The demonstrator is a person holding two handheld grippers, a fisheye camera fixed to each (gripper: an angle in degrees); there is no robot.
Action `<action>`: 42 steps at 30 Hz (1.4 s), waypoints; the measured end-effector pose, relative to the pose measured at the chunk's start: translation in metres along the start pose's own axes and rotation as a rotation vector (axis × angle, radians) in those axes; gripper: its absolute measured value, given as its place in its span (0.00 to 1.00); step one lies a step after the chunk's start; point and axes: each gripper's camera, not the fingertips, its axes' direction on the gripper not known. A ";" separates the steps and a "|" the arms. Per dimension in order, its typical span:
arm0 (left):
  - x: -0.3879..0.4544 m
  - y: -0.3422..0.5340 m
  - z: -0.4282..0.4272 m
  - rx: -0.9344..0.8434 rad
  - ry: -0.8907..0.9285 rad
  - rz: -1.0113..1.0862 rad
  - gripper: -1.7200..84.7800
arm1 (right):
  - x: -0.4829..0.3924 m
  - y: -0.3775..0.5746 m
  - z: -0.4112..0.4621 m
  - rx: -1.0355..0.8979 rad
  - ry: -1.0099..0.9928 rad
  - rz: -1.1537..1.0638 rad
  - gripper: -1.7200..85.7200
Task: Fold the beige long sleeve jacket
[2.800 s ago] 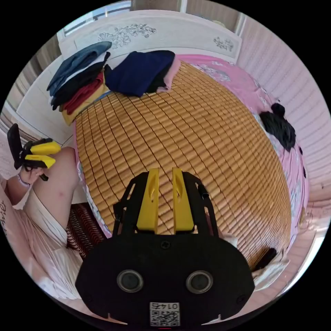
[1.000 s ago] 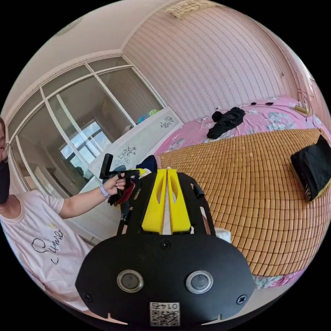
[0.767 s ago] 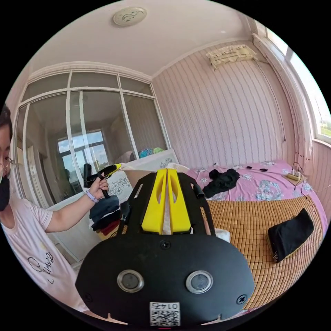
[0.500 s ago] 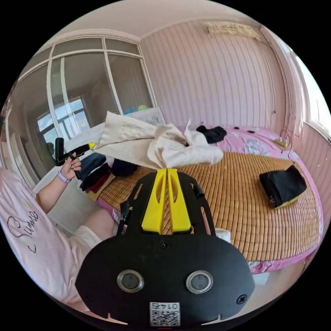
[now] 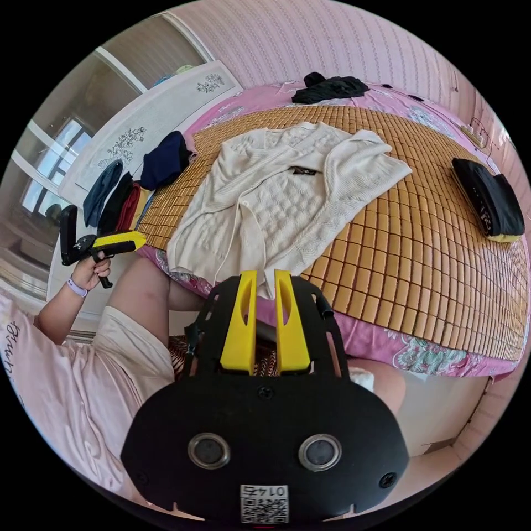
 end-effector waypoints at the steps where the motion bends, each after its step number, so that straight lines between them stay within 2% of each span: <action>1: 0.014 -0.008 0.014 -0.025 -0.008 0.058 0.07 | -0.005 -0.006 0.007 -0.012 -0.002 -0.023 0.09; 5: 0.053 -0.029 0.061 -0.067 0.014 0.199 0.11 | -0.026 -0.037 0.052 -0.070 0.066 -0.099 0.11; 8: 0.070 -0.040 0.109 -0.209 0.003 0.239 0.11 | -0.021 -0.051 0.077 -0.151 0.139 -0.080 0.11; 10: 0.072 -0.039 0.112 -0.151 -0.120 0.252 0.04 | -0.020 -0.055 0.074 -0.129 0.141 -0.078 0.11; 13: 0.059 -0.038 0.107 -0.159 -0.038 0.208 0.02 | -0.023 -0.057 0.057 -0.006 0.105 -0.132 0.12; 16: 0.043 -0.029 0.083 -0.063 0.034 0.148 0.01 | -0.017 -0.067 0.077 -0.104 0.149 -0.130 0.12; 18: 0.033 -0.024 0.064 0.005 0.067 0.108 0.01 | -0.012 -0.072 0.085 -0.121 0.145 -0.120 0.07; 23: 0.016 -0.020 0.024 0.132 0.080 0.079 0.01 | -0.027 -0.078 0.066 -0.047 -0.077 -0.234 0.03; 26: 0.018 -0.024 0.018 0.148 0.087 0.143 0.02 | -0.037 -0.083 0.076 -0.097 -0.205 -0.291 0.04; 29: 0.030 -0.030 0.037 0.073 0.105 0.235 0.05 | -0.042 -0.086 0.088 -0.185 -0.227 -0.316 0.07; 32: 0.051 -0.028 0.059 -0.059 0.101 0.369 0.08 | -0.036 -0.085 0.077 -0.168 -0.252 -0.317 0.09; 35: 0.050 -0.025 0.060 -0.088 0.087 0.422 0.09 | -0.015 -0.087 0.063 -0.161 -0.205 -0.257 0.09; 40: 0.002 -0.066 0.051 0.004 0.000 0.314 0.08 | 0.030 -0.112 0.039 -0.056 -0.037 -0.137 0.10; 42: -0.011 -0.088 0.053 0.044 -0.017 0.283 0.09 | 0.051 -0.141 0.025 0.043 0.067 -0.072 0.10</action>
